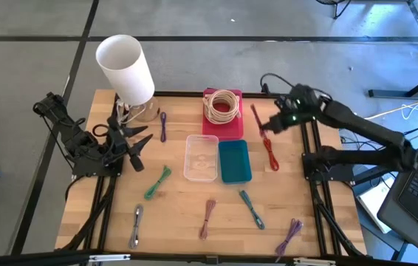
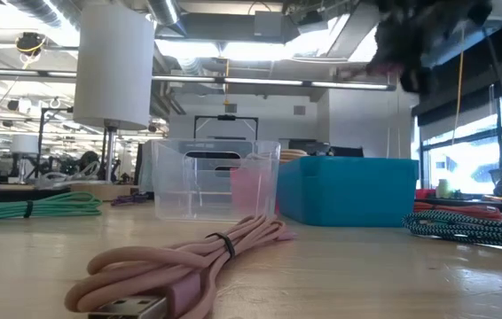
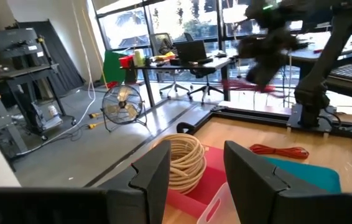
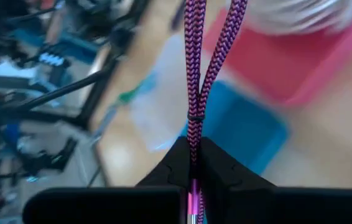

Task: Pick & Place USB Port
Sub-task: Put the pink patterned charger cable into the blue bin

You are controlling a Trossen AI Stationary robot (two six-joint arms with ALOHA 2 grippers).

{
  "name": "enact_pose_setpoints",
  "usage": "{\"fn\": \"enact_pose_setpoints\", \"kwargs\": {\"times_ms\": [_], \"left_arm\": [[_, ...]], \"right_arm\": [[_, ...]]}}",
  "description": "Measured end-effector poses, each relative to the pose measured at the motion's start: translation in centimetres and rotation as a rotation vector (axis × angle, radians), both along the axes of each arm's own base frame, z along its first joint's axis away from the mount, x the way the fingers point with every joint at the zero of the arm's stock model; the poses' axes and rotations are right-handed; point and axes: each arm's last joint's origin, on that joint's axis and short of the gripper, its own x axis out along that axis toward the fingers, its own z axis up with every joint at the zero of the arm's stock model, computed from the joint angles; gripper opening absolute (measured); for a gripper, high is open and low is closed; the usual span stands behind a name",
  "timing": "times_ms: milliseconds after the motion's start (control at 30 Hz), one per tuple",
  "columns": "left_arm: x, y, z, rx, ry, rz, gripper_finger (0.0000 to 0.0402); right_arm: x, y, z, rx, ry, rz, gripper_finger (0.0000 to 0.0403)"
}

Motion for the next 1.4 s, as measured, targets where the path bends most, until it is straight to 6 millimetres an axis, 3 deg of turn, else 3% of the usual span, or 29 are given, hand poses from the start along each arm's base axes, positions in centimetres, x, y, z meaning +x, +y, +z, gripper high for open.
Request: {"fn": "enact_pose_setpoints", "kwargs": {"times_ms": [233, 433, 533, 800, 1100, 1400], "left_arm": [[0.0, 0.0, 0.0, -0.028, -0.027, 0.015, 0.0143], [0.0, 0.0, 0.0, -0.028, -0.028, 0.015, 0.0143], [0.0, 0.0, 0.0, -0.032, -0.031, 0.016, 0.0143], [0.0, 0.0, 0.1, -0.041, -0.038, 0.015, 0.0143], [0.0, 0.0, 0.0, -0.036, -0.032, 0.012, 0.0143], [0.0, 0.0, 0.0, -0.028, -0.025, 0.011, 0.0143]], "right_arm": [[0.5, 6.6, 1.0, 0.051, -0.011, 0.047, 0.0014], [3.9, 11.1, 0.1, 0.051, -0.034, 0.059, 0.0014], [5.9, 12.3, -1.7, 0.061, 0.034, 0.042, 0.0014], [10.1, 12.5, -7.3, 0.132, 0.253, -0.066, 0.0014], [12.3, 10.7, -11.7, 0.133, 0.415, -0.154, 0.0014], [15.4, 9.6, -11.7, 0.113, 0.487, -0.169, 0.0014]]}}
